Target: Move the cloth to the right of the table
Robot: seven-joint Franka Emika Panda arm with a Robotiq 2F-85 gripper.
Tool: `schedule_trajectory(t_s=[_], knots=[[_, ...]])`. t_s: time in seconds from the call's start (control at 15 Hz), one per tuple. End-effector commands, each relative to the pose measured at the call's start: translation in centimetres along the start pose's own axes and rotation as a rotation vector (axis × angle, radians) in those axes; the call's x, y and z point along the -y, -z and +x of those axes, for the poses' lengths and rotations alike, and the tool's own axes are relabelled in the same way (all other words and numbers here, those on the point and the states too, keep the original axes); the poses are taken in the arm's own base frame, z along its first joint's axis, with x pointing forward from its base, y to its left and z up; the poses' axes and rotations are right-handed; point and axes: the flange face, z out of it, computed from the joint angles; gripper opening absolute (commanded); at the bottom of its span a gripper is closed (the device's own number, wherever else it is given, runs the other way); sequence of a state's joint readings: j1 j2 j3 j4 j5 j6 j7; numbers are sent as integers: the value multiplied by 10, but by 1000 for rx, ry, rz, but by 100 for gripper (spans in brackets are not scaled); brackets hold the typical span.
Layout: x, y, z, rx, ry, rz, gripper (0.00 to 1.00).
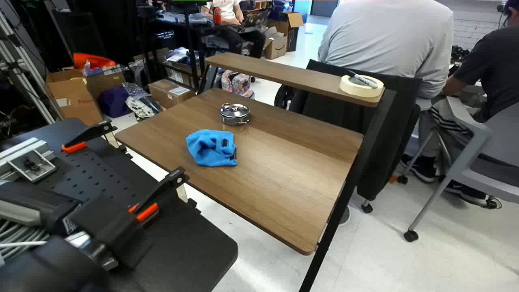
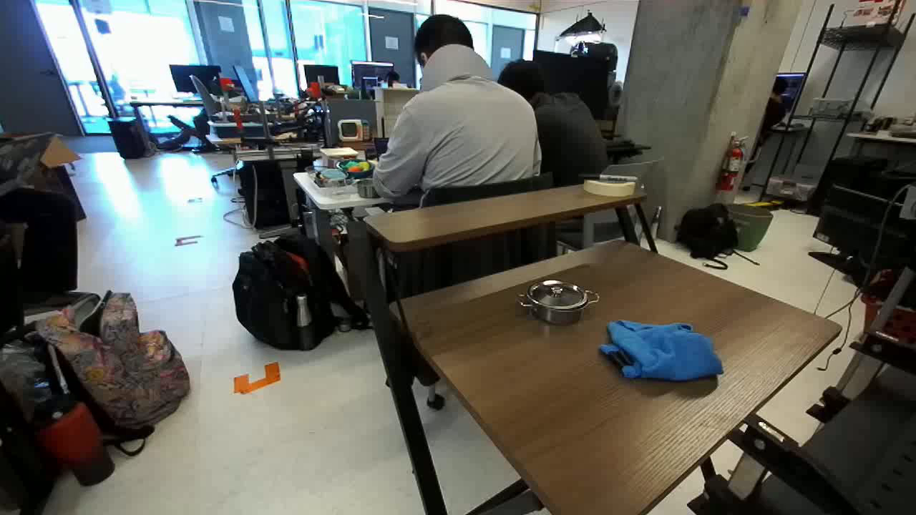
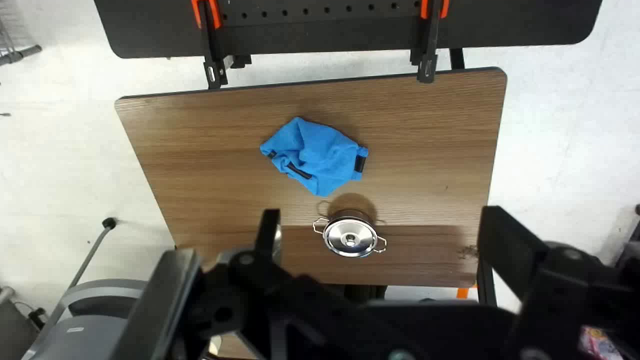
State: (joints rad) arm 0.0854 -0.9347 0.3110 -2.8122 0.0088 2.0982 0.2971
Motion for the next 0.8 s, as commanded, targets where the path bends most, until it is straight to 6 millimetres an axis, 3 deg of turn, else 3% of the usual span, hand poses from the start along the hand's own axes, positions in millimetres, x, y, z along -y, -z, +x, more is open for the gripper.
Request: schedule_trajectory(t_s=[0.0,0.47,0.73], knots=[[-1,-2,-1,8,0,-2,100],[-1,-10,-4,26,1,-7,100],[-11,-29,22,26,-41,-14,100]])
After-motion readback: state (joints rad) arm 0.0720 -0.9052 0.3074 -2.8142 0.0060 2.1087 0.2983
